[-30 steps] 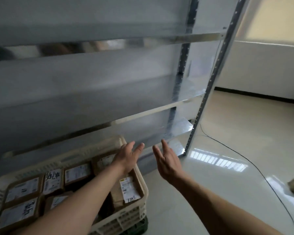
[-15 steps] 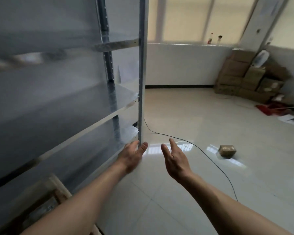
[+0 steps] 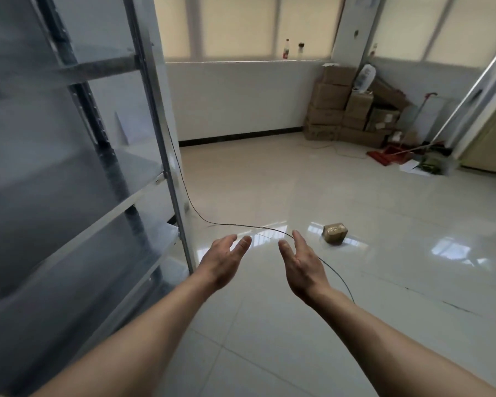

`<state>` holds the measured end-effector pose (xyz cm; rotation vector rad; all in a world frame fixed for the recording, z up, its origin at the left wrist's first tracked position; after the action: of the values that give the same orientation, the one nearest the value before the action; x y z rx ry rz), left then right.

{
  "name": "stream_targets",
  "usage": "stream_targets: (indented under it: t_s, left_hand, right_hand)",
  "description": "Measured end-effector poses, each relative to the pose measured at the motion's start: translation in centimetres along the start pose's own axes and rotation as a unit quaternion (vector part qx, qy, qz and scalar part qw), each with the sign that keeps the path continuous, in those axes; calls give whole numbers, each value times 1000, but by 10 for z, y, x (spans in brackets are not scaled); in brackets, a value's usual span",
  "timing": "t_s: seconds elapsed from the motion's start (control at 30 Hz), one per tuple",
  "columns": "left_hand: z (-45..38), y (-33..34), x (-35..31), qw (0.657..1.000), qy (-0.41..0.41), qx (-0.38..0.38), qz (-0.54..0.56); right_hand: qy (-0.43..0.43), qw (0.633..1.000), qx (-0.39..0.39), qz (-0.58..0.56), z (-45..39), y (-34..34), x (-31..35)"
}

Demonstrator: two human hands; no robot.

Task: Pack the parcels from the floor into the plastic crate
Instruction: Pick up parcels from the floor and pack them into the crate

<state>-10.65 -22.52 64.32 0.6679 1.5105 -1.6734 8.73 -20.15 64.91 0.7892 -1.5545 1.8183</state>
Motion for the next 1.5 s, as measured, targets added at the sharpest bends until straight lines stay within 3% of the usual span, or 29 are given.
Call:
stream_targets:
  t_s: [0.5,0.73,1.5]
  left_hand:
    - [-163,150,-149,999,25,14,-27]
    - [-224,210,-208,998,41,45,-26]
    - [-514,346,-306,987,51,142,-56]
  right_hand:
    - [45,999,5,20,-157,-176,-117]
    - [59,998,-35,5,-212,-235,-151]
    - [134,987,-84,10,-496,-351,-248]
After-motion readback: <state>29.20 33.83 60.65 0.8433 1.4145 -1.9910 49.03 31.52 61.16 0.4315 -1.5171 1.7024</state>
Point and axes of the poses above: each hand's wrist, its own z-axis away from the middle knuckle, its own y-axis out of the palm, x = y × z, the point moved 7 cm from there along -z, towards the middle knuckle, and after that the axes turned 3 degrees about y, right-handed, at the moved point
